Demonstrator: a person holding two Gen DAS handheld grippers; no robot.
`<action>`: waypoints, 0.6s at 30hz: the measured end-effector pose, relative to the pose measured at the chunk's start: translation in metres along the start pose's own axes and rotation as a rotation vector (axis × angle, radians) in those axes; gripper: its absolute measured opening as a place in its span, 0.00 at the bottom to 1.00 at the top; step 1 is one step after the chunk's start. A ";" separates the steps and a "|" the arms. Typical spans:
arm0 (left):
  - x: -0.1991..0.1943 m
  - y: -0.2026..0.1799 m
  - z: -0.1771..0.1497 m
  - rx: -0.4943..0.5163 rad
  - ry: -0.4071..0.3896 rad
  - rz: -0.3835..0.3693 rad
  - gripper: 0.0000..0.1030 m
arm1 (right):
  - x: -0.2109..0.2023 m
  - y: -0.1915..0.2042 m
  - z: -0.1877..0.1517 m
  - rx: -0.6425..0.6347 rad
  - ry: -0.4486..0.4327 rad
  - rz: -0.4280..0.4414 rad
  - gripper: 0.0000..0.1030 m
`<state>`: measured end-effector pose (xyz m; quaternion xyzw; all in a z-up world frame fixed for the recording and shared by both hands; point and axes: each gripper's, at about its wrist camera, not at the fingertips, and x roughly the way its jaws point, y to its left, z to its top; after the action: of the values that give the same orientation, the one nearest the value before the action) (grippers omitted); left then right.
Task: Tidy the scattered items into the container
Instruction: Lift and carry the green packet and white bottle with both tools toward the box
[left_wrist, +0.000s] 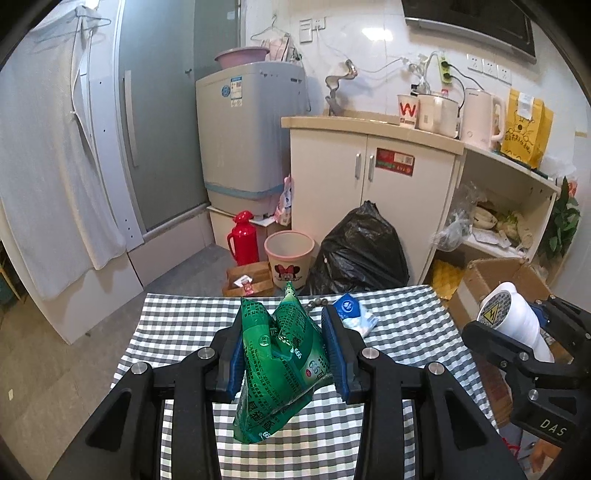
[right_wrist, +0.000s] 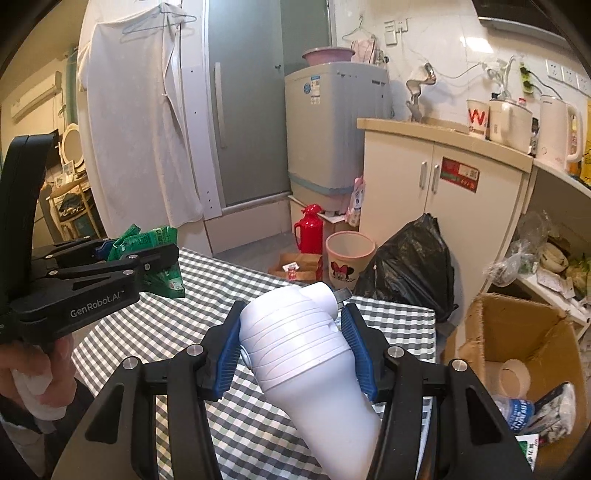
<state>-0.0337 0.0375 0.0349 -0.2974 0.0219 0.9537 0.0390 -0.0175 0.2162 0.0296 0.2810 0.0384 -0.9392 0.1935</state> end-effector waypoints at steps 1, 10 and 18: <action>-0.002 -0.001 0.000 0.002 -0.006 0.005 0.37 | -0.003 -0.001 0.000 0.001 -0.006 -0.004 0.50; -0.031 -0.011 0.008 -0.003 -0.070 0.008 0.37 | -0.032 -0.006 0.001 0.015 -0.043 -0.038 0.50; -0.048 -0.019 0.012 0.003 -0.109 0.001 0.37 | -0.052 -0.008 0.001 0.025 -0.079 -0.049 0.50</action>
<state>0.0012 0.0546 0.0716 -0.2448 0.0214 0.9685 0.0402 0.0191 0.2414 0.0581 0.2452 0.0257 -0.9544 0.1685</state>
